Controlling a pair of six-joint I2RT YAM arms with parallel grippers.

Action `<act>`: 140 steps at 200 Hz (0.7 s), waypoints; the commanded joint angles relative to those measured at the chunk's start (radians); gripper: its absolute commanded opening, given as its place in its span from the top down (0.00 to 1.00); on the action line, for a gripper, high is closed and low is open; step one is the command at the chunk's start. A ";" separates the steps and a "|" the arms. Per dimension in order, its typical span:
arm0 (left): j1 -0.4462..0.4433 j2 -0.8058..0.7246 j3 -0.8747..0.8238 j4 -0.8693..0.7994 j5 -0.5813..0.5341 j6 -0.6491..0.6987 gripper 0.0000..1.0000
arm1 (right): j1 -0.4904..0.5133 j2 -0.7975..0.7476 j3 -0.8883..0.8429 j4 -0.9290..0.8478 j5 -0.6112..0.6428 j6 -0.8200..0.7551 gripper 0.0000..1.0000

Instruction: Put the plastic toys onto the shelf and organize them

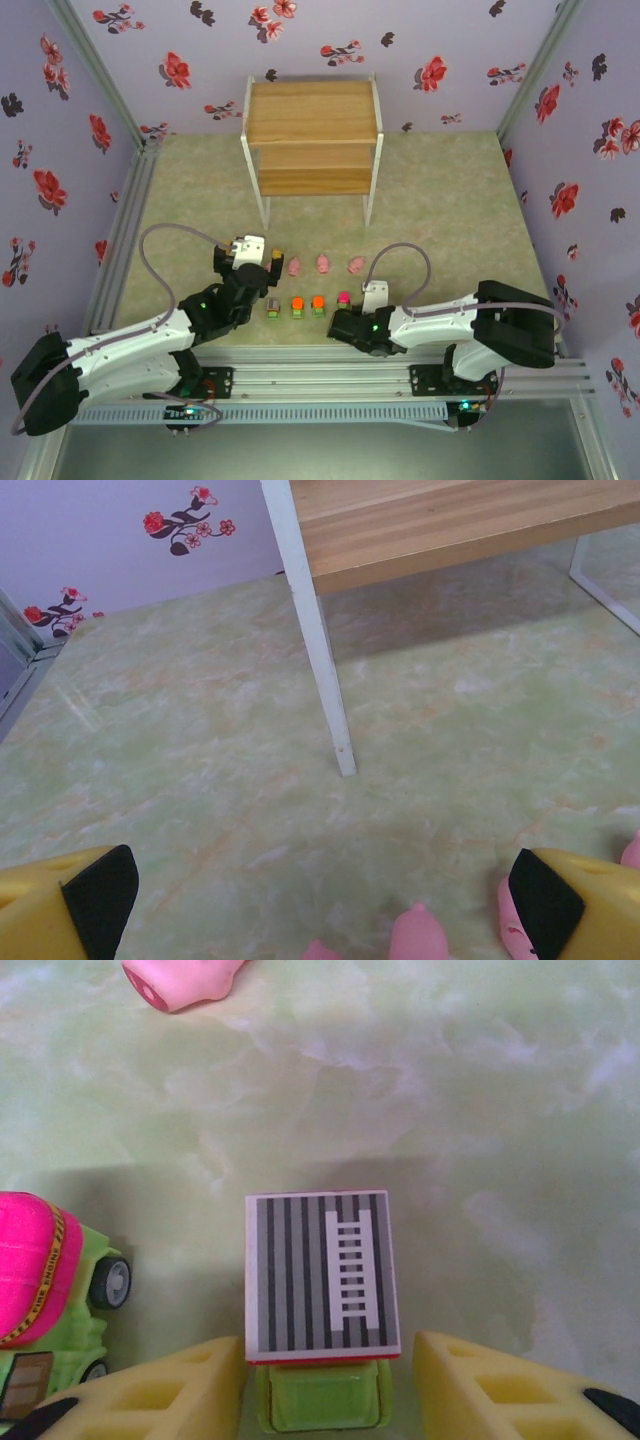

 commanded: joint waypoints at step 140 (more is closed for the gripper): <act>0.021 0.019 0.036 -0.018 0.021 -0.034 0.00 | -0.028 0.016 -0.031 0.028 0.032 0.023 0.82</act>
